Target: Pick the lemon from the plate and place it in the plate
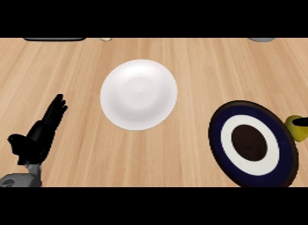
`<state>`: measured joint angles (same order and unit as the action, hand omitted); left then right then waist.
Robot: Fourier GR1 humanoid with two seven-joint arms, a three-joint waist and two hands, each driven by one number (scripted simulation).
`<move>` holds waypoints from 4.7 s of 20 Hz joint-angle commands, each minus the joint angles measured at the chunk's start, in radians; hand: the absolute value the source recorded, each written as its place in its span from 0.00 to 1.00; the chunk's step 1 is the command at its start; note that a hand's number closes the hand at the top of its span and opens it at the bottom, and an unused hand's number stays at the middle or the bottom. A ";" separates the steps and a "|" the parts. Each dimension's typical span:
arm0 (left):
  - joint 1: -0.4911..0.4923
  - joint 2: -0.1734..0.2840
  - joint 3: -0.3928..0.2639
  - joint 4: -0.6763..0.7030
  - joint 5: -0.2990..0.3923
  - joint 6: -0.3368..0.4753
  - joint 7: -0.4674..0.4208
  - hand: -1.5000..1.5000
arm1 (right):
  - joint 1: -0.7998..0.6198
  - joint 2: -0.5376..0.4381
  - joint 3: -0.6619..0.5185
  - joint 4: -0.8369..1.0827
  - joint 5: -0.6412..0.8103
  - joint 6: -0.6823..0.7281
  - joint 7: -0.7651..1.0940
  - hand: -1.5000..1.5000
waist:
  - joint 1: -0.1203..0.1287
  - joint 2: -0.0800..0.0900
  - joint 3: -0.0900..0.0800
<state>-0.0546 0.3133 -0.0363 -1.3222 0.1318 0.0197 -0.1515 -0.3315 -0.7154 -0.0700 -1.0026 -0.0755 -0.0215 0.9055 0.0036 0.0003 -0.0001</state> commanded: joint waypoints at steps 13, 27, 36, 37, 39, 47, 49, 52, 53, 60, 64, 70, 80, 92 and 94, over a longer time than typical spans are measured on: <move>-0.037 -0.046 0.053 0.013 -0.054 -0.050 0.031 0.50 | -0.081 0.106 -0.035 0.332 0.156 0.088 -0.169 0.00 | 0.003 0.001 0.001; -0.011 -0.049 0.082 -0.008 -0.066 -0.089 0.037 0.50 | -0.164 0.156 -0.078 0.512 0.207 0.098 -0.381 1.00 | 0.009 0.003 0.001; 0.005 -0.064 0.068 -0.025 -0.084 -0.073 0.024 0.50 | -0.174 0.235 0.219 0.253 0.470 0.064 -0.707 1.00 | 0.040 -0.010 -0.001; -0.010 -0.072 0.059 -0.023 -0.090 -0.069 0.021 0.50 | -0.177 0.245 0.278 0.218 0.523 0.046 -0.770 1.00 | 0.042 -0.009 -0.001; 0.008 -0.056 0.073 -0.042 -0.083 -0.068 0.045 0.50 | -0.124 0.267 0.349 0.177 0.610 -0.061 -0.826 1.00 | 0.023 -0.011 0.000; 0.035 -0.053 0.110 -0.018 -0.070 -0.075 0.009 0.50 | 0.058 0.225 0.397 -0.218 0.699 -0.229 -0.846 1.00 | -0.022 -0.008 -0.001; 0.024 -0.068 0.101 -0.040 -0.085 -0.051 0.022 0.50 | 0.115 0.211 0.410 -0.390 0.718 -0.217 -0.757 1.00 | -0.027 -0.009 -0.002; 0.003 -0.071 0.090 -0.029 -0.106 -0.042 0.053 0.50 | 0.141 0.171 0.375 -0.568 0.696 -0.174 -0.713 1.00 | -0.025 -0.007 -0.001; 0.026 -0.069 0.099 -0.069 -0.083 -0.058 0.047 0.50 | 0.152 0.172 0.368 -0.597 0.724 -0.202 -0.699 1.00 | -0.018 -0.007 -0.001; -0.019 -0.074 0.108 0.029 -0.102 -0.079 -0.010 0.50 | 0.122 0.249 0.357 -0.779 0.831 -0.216 -0.600 1.00 | -0.007 -0.001 -0.001; -0.006 -0.107 0.078 -0.051 -0.115 -0.059 0.051 0.50 | 0.033 0.268 0.314 -0.852 0.775 -0.097 -0.556 1.00 | -0.002 -0.002 0.000; -0.029 -0.101 0.101 0.002 -0.144 -0.053 0.028 0.50 | -0.109 0.436 0.392 -0.725 0.901 -0.048 -0.497 1.00 | 0.003 0.000 0.000; -0.029 -0.122 0.078 -0.060 -0.138 -0.071 0.088 0.50 | -0.357 0.709 0.429 -0.283 0.948 -0.124 -0.532 1.00 | 0.016 0.003 0.000; -0.059 -0.090 0.107 -0.010 -0.117 -0.134 0.054 0.50 | -0.575 0.715 0.566 0.126 0.627 -0.544 -0.485 1.00 | 0.056 0.014 0.000; -0.034 -0.153 0.064 -0.033 -0.170 -0.059 0.045 0.50 | -0.614 0.715 0.545 0.195 0.573 -0.587 -0.501 0.00 | 0.056 0.013 0.000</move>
<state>-0.0912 0.1961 0.0539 -1.3504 -0.0086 -0.0750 -0.1041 -0.9147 -0.0034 0.4666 -0.9020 0.6033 -0.4894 0.4109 0.0512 0.0108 0.0000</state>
